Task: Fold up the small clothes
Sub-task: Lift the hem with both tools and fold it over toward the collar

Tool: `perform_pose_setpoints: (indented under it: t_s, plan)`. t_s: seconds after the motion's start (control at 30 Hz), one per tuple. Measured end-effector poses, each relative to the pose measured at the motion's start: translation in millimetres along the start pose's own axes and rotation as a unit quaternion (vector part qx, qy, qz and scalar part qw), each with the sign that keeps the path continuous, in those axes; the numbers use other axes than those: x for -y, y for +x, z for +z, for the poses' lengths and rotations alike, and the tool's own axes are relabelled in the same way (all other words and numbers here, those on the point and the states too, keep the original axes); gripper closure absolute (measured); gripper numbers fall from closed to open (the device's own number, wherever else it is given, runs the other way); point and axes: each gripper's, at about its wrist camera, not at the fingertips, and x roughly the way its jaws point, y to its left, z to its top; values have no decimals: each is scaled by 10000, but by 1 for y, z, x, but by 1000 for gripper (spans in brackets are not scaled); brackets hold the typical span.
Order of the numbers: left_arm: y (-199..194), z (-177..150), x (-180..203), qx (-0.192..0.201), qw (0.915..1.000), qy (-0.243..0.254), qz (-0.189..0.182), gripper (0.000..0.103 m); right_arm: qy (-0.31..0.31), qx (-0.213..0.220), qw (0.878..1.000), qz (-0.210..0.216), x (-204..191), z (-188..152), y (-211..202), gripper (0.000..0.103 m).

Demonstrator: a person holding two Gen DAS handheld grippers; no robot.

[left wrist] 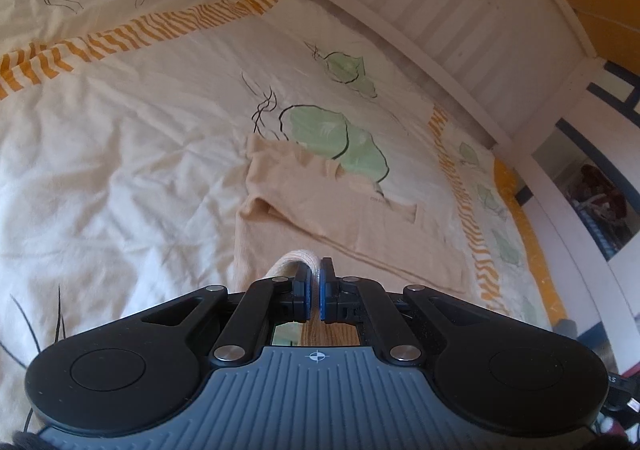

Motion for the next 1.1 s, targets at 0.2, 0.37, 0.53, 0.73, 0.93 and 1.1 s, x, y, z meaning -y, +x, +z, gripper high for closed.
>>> perform_pose_setpoints:
  t_s: [0.2, 0.37, 0.53, 0.73, 0.93, 1.1]
  plan:
    - [30, 43, 10, 218, 9997, 88, 23, 100, -103, 207, 9997, 66, -4, 47, 35, 92]
    - [66, 73, 20, 328, 9992, 214, 65, 100, -67, 334, 9994, 94, -1, 86, 74, 92]
    - [109, 97, 23, 326, 9990, 260, 172, 99, -121, 309, 9994, -26, 9, 117, 119, 92]
    - [158, 106, 15, 226, 9990, 153, 347, 99, -124, 234, 9993, -265, 29, 129, 164, 92]
    - [195, 102, -8, 119, 9988, -100, 474, 99, 21, 131, 9987, -499, 53, 129, 196, 92]
    - [211, 99, -37, 109, 9980, -597, 194, 72, 50, 239, 9961, -844, 68, 127, 206, 84]
